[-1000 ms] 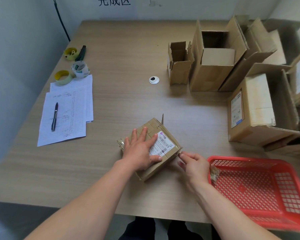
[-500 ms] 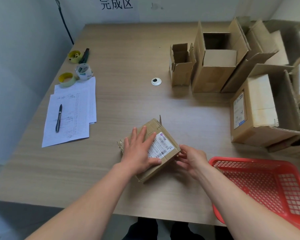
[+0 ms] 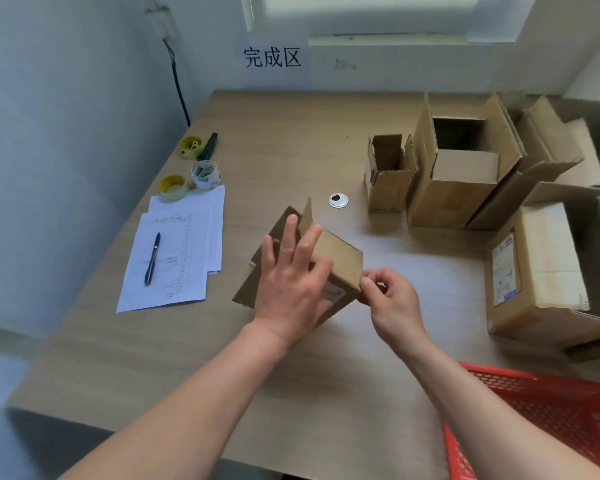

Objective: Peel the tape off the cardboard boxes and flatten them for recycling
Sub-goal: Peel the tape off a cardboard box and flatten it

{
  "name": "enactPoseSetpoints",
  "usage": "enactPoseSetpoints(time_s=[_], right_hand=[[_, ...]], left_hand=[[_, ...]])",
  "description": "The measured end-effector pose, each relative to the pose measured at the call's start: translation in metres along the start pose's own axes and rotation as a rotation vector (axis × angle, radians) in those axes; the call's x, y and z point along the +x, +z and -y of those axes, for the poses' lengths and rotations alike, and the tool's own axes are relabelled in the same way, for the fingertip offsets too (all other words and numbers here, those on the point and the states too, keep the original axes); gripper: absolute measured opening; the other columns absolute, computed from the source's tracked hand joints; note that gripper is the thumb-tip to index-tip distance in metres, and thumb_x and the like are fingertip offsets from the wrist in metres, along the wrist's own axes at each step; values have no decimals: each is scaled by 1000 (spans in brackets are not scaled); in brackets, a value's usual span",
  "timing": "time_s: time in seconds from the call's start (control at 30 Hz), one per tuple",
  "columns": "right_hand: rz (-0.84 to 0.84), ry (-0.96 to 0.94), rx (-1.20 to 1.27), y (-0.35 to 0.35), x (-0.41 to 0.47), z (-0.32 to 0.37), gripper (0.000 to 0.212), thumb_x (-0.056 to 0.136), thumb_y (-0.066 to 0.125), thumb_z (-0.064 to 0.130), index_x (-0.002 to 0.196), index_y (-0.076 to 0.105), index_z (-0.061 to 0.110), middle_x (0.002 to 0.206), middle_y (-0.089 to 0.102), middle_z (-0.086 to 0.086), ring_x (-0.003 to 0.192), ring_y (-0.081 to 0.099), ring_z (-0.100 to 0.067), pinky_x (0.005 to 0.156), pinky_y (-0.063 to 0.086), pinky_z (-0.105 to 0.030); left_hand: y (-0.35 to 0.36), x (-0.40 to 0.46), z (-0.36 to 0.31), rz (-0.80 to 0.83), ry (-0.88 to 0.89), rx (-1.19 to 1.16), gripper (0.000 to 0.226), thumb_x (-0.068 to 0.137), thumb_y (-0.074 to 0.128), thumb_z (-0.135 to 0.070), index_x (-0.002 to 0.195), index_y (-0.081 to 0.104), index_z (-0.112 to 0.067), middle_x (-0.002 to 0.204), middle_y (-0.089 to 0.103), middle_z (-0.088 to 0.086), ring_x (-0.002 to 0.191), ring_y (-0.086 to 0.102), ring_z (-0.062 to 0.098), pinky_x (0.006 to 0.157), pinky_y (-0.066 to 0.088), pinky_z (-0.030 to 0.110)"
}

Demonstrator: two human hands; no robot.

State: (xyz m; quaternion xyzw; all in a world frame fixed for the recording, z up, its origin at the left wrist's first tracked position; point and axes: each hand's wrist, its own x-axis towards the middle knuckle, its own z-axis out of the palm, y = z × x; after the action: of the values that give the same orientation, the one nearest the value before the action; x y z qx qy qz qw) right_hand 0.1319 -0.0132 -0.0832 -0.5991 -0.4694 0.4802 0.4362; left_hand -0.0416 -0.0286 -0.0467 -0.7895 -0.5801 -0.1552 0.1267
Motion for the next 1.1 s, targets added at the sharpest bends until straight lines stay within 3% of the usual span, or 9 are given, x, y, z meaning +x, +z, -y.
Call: enactPoseSetpoints(time_s=[0.1,0.2,0.27,0.37,0.47,0.57,0.77,0.97,1.1], right_hand=[[29,-61,-54,2,0,-3,25,95,61,9,71,58,16,98,73,6,87,69,-27,83,58,-50],[33,-13,20,8,-4,-9,24,95,61,5,71,59,11,100,72,4,88,69,-22,88,57,-52],[39,36,94,13,-6,-10,25,95,60,1,70,60,6,105,71,-4,89,68,-21,91,56,-52],[54,103,165,18,-8,-10,26,91,63,2,66,60,8,112,68,-15,89,66,-24,93,54,-56],[44,57,-36,21,-13,1,19,76,69,25,63,60,15,95,71,-5,81,66,-24,83,57,-50],[14,-27,-298,22,-13,11,29,80,77,34,68,60,13,72,67,-1,68,60,-18,68,51,-33],[73,-205,-661,25,-4,13,27,95,61,24,72,57,9,71,57,0,72,51,-23,65,34,-35],[16,74,-265,25,-7,2,29,96,60,22,70,58,9,67,60,0,66,55,-18,73,54,-41],[84,239,81,25,-9,-1,22,100,57,13,88,68,-2,87,71,-13,84,67,-23,89,58,-47]], left_hand=[[3,-7,4,67,-58,56,43,54,90,-34,82,61,-20,145,47,10,146,25,46,112,13,66],[9,-21,7,127,-121,26,44,52,92,-29,81,62,-19,122,63,6,140,37,46,103,36,64],[14,-27,11,94,-149,-48,39,55,90,-24,81,62,-18,107,65,3,138,39,46,88,51,53],[19,-35,18,55,-152,-134,36,57,88,-20,81,61,-18,105,65,1,139,37,46,76,57,45],[20,-38,21,35,-118,-152,33,58,85,-19,80,60,-18,105,66,1,139,38,45,80,55,44],[17,-37,20,6,-91,-157,30,57,81,-17,78,60,-16,104,67,1,138,42,44,80,52,42],[18,-40,24,-23,-77,-149,27,57,78,-19,77,60,-17,106,67,0,138,41,42,81,42,40],[19,-40,26,0,-104,-152,31,55,82,-20,78,62,-18,109,67,-4,140,40,40,92,43,48],[19,-39,29,48,-115,-173,32,54,85,-19,77,62,-19,112,68,-6,141,40,38,99,41,56]])
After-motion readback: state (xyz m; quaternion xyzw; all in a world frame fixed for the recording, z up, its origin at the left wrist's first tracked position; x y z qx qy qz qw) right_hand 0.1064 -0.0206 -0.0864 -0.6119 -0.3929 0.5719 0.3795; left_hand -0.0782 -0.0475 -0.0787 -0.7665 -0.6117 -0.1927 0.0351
